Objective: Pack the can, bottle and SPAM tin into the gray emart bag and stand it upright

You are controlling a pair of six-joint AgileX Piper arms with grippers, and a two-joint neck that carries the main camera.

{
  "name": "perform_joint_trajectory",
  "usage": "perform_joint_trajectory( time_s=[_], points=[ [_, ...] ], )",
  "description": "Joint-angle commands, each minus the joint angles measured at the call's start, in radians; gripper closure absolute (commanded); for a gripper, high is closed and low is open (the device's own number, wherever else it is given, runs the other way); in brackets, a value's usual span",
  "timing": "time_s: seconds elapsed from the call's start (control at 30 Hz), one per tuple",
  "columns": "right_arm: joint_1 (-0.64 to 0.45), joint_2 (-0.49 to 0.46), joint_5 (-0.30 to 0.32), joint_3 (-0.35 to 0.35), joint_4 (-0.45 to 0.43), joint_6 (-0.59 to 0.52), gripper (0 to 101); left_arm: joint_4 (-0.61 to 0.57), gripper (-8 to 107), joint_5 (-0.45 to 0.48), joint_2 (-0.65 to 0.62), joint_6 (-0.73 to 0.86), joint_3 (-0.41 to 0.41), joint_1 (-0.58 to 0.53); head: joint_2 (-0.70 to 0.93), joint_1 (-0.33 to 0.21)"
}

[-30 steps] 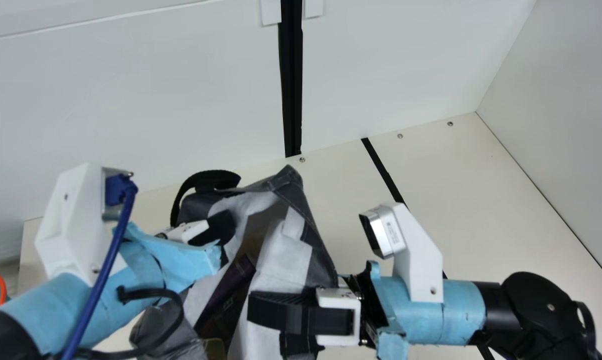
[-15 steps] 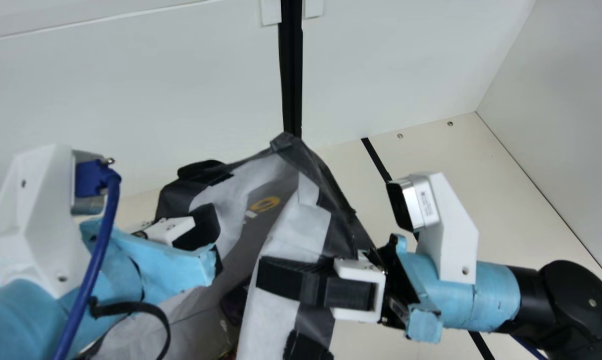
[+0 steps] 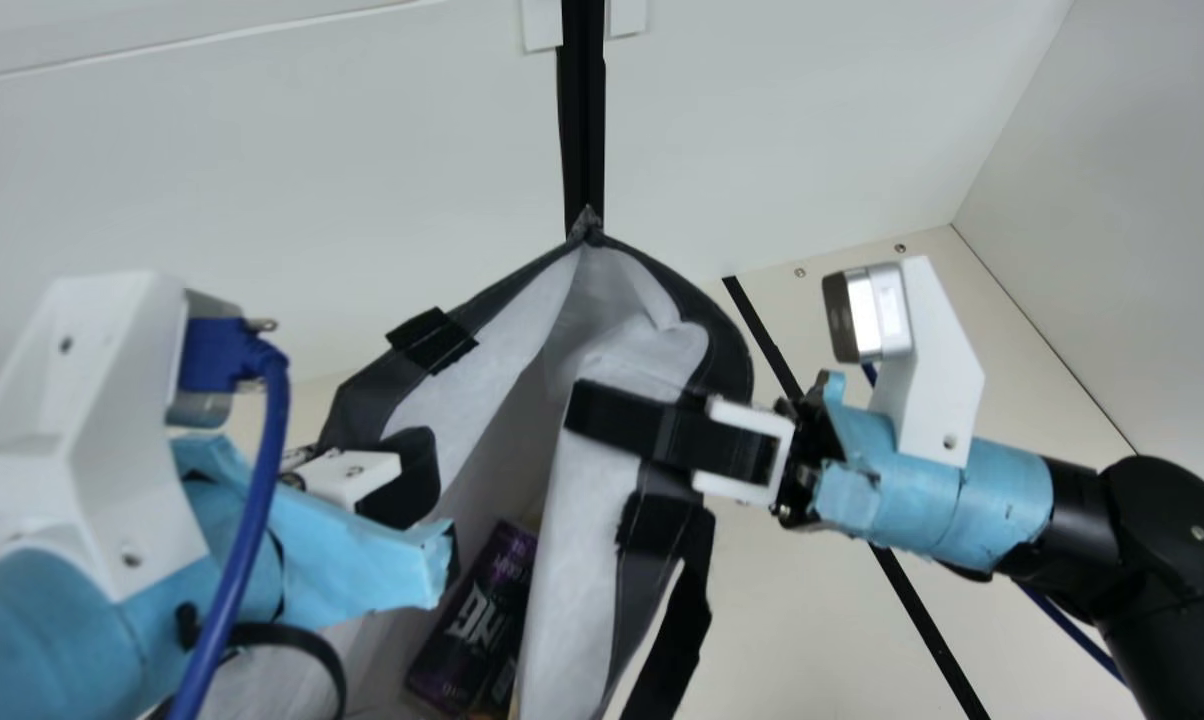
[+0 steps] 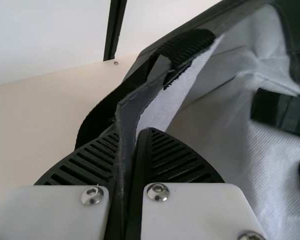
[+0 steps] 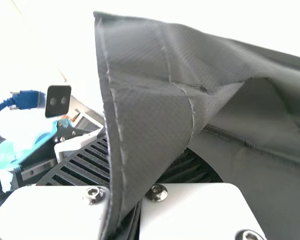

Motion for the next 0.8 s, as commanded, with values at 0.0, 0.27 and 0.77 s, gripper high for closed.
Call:
perform_joint_trajectory(
  time_s=[0.0,0.27,0.77],
  points=[
    [-0.015,0.021,-0.005,-0.01,-0.021,0.001,101,-0.026,107,-0.001,0.012,0.032,-0.007,0.013,-0.002,-0.023],
    [-0.026,0.118,-0.005,-0.031,-0.06,-0.06,101,-0.098,107,-0.001,0.106,0.133,-0.083,0.088,-0.002,-0.023],
    [0.008,0.302,-0.005,-0.064,-0.122,-0.265,101,-0.206,107,-0.116,0.309,0.269,-0.168,0.18,-0.002,-0.023]
  ],
)
